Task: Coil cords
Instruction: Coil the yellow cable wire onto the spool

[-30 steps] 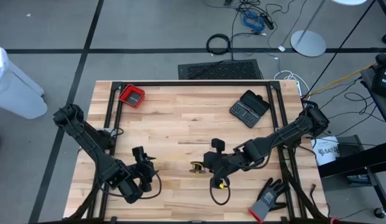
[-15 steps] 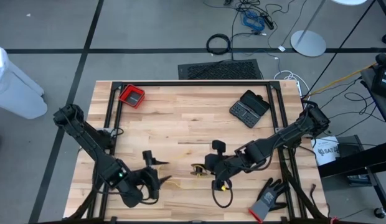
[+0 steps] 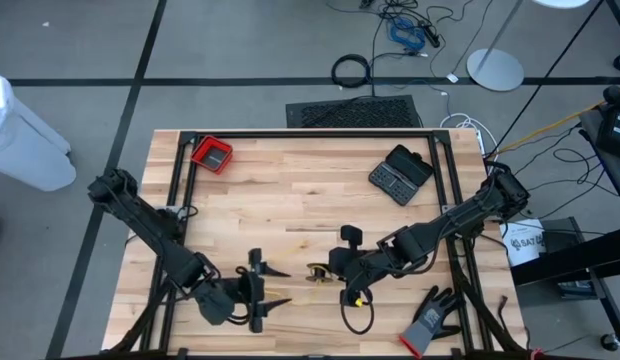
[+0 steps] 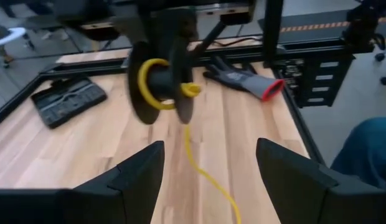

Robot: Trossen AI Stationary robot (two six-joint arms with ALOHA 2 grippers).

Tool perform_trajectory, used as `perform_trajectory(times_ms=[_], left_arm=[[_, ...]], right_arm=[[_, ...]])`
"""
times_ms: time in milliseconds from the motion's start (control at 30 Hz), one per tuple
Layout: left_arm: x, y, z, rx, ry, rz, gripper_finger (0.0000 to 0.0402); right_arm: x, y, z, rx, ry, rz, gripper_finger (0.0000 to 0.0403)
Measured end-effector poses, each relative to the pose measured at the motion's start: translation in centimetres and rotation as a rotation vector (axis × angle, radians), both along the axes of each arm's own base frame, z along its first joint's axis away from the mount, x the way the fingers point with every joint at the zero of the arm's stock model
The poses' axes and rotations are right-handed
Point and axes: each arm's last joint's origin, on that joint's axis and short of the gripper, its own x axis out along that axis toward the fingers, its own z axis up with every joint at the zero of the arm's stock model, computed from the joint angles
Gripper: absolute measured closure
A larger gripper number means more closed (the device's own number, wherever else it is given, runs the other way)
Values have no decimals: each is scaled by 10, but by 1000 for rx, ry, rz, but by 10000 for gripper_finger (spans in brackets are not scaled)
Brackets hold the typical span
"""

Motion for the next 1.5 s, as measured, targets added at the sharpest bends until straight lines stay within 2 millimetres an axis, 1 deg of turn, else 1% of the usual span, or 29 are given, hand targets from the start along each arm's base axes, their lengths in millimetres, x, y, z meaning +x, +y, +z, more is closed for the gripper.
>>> perform_trajectory(times_ms=[200, 367, 533, 700, 800, 967, 1033, 1367, 1500], left_arm=[[13, -3, -11, 44, -15, -9, 142], [21, -2, -11, 30, -54, 4, 142], [24, 1, -11, 25, -59, 20, 142], [25, 0, -9, 12, -75, 20, 143], [25, 0, -9, 11, -76, 21, 156], [26, 2, -9, 11, -76, 27, 196], [27, 3, -9, 10, -77, 32, 207], [28, 3, -6, -17, -108, 36, 213], [30, 3, -5, -41, -106, -7, 213]], right_arm=[[0, 0, 0, -4, 0, 4, 403], [0, 0, 0, -9, 0, 8, 403], [0, 0, 0, -10, -2, 11, 403], [0, 0, 0, -9, -3, 10, 403], [0, 0, 0, -9, -3, 10, 403], [0, 0, 0, -9, -4, 11, 403], [1, 0, 0, -8, -6, 10, 403], [1, 0, 0, -6, -10, 11, 403], [1, 0, 1, -9, -10, 15, 403]])
